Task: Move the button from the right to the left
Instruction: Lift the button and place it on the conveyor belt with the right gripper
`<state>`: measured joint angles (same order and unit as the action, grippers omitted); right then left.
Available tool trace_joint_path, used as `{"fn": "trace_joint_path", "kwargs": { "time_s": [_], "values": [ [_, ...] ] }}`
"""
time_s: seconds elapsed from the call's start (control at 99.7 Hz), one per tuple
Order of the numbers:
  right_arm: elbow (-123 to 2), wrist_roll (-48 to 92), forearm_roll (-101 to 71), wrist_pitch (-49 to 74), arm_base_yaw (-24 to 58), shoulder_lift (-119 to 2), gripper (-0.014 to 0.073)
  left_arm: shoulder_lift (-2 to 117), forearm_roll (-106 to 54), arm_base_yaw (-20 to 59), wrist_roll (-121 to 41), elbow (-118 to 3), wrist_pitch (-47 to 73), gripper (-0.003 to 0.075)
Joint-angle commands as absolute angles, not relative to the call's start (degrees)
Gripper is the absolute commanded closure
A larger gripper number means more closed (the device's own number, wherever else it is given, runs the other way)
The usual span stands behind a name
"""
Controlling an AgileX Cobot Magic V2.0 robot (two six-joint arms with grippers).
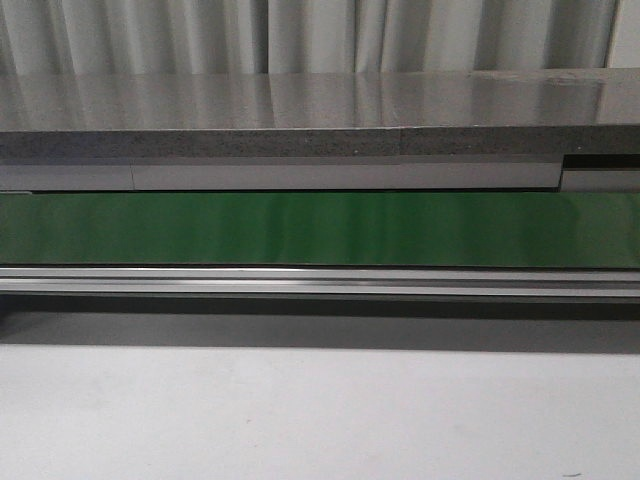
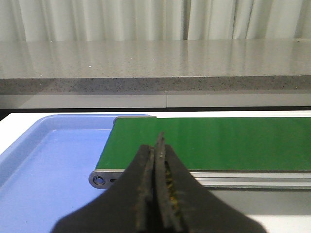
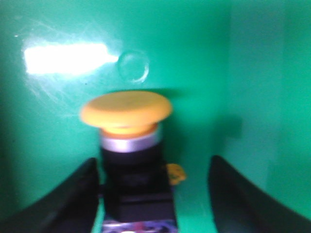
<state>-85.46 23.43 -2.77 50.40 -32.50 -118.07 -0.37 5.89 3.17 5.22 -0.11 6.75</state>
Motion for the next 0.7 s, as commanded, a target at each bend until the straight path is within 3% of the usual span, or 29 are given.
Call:
{"fn": "trace_joint_path", "kwargs": {
  "time_s": [0.0, 0.06, 0.13, 0.692],
  "values": [
    [-87.2, 24.3, -2.5, 49.4, -32.6, -115.0, 0.0331, -2.1, 5.9, 3.6, 5.3, 2.5, 1.8, 0.074],
    [-87.2, 24.3, -2.8, 49.5, -32.6, -115.0, 0.0417, -2.1, 5.9, 3.6, 5.3, 2.5, 1.8, 0.074],
    [-87.4, 24.3, -3.7, 49.6, -32.6, -115.0, 0.0454, -2.1, 5.9, 3.6, 5.3, 2.5, 1.8, 0.074],
    [-108.7, 19.1, -17.3, 70.5, -28.9, -105.4, 0.045, -2.1, 5.9, 3.6, 5.3, 2.5, 1.7, 0.074]
  ]
}}
